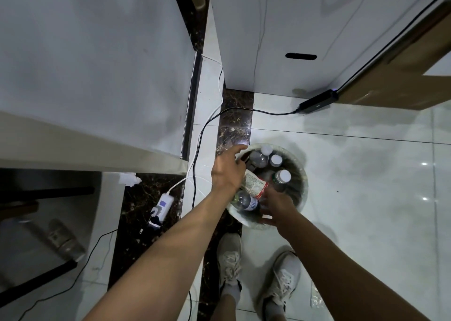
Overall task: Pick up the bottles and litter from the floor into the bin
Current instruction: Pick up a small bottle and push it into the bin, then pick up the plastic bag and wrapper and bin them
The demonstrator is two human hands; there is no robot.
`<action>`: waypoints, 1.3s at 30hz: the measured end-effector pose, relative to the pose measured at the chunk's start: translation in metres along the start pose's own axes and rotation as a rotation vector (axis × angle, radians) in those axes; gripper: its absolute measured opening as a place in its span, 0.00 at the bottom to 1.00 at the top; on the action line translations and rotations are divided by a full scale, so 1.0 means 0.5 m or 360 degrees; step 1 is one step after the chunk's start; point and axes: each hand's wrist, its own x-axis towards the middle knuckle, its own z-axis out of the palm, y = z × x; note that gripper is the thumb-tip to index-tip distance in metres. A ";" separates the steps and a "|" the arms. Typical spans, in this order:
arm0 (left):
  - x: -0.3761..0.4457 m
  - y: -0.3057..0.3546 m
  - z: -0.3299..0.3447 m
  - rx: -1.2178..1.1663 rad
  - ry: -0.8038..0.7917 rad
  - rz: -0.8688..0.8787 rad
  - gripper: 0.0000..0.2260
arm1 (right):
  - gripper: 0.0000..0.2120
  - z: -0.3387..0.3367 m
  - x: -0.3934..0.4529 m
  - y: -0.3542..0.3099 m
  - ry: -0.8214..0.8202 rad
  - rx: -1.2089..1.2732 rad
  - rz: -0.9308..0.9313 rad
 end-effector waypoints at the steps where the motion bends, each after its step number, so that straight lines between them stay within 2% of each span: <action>1: -0.002 0.001 -0.002 0.0018 -0.0023 -0.0011 0.23 | 0.10 -0.006 0.000 -0.003 0.0000 -0.0150 -0.0070; 6: -0.019 0.017 -0.026 0.0014 -0.0045 0.0006 0.23 | 0.07 -0.039 -0.023 -0.017 -0.0060 -0.0503 -0.0338; 11: -0.010 0.045 -0.080 -0.0061 -0.0134 0.0075 0.18 | 0.12 -0.079 -0.085 -0.081 0.0100 -0.0847 -0.0664; 14: -0.010 0.093 -0.119 0.0023 -0.0177 0.0133 0.14 | 0.12 -0.099 -0.124 -0.131 0.0158 -0.0962 -0.0754; 17: -0.025 0.160 -0.143 0.0251 -0.0256 0.0133 0.13 | 0.11 -0.129 -0.166 -0.176 0.0159 -0.0917 -0.0757; 21: -0.060 0.292 -0.186 0.0473 -0.0204 0.0314 0.13 | 0.12 -0.193 -0.243 -0.235 0.0164 -0.1011 -0.0813; 25: -0.109 0.452 -0.228 0.0559 -0.0128 0.0500 0.12 | 0.14 -0.264 -0.336 -0.287 0.0276 -0.1188 -0.0946; 29: -0.177 0.598 -0.246 0.0649 -0.0129 0.0628 0.12 | 0.16 -0.353 -0.446 -0.325 0.0398 -0.1117 -0.1026; 33: -0.268 0.729 -0.255 0.0829 -0.0211 0.0686 0.11 | 0.17 -0.471 -0.564 -0.346 0.0486 -0.1034 -0.0966; 39: -0.418 0.898 -0.284 0.1046 -0.0264 0.0882 0.11 | 0.15 -0.663 -0.781 -0.324 0.0699 -0.0884 -0.0945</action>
